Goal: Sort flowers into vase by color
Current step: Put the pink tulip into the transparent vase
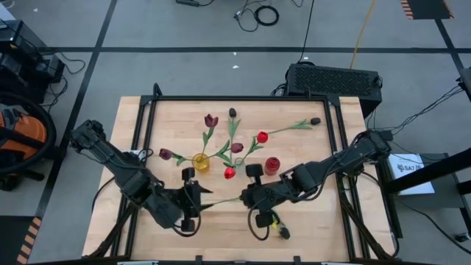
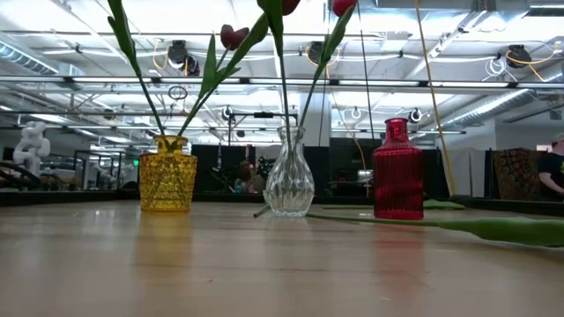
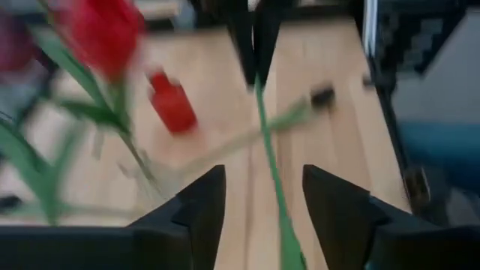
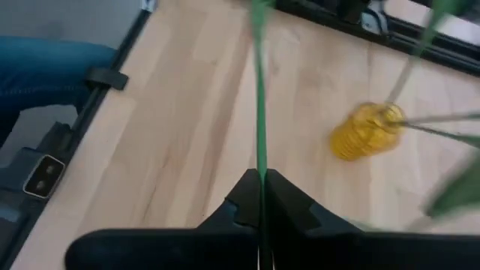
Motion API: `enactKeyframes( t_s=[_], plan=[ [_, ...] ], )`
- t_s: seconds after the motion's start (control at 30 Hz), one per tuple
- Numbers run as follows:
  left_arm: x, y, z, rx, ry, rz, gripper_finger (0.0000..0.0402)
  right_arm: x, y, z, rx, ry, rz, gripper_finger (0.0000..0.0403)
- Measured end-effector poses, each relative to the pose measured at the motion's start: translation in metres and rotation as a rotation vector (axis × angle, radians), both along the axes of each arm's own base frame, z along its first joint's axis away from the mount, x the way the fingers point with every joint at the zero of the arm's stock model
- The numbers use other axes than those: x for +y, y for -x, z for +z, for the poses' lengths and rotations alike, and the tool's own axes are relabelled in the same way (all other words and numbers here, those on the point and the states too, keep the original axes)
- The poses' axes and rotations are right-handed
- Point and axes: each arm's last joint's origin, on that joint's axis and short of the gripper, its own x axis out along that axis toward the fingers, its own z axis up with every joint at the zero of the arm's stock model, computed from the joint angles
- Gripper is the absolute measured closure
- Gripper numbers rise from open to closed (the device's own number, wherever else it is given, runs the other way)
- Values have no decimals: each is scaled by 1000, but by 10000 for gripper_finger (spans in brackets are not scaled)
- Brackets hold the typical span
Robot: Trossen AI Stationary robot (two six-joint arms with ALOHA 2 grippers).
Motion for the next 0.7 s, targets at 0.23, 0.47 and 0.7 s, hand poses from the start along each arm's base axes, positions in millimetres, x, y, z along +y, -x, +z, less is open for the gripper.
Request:
enactKeyframes(
  t_s=[0.23, 0.47, 0.7],
  plan=[
    [-20, 20, 33, -177, -103, 57, 210, -7, 51, 27, 118, -24, -44, 401],
    [-36, 46, 39, -339, -375, 214, 210, -1, 125, 64, -53, -61, -7, 401],
    [-38, 51, 40, -370, -401, 252, 210, -12, 176, 46, -448, -88, 27, 401]
  ],
)
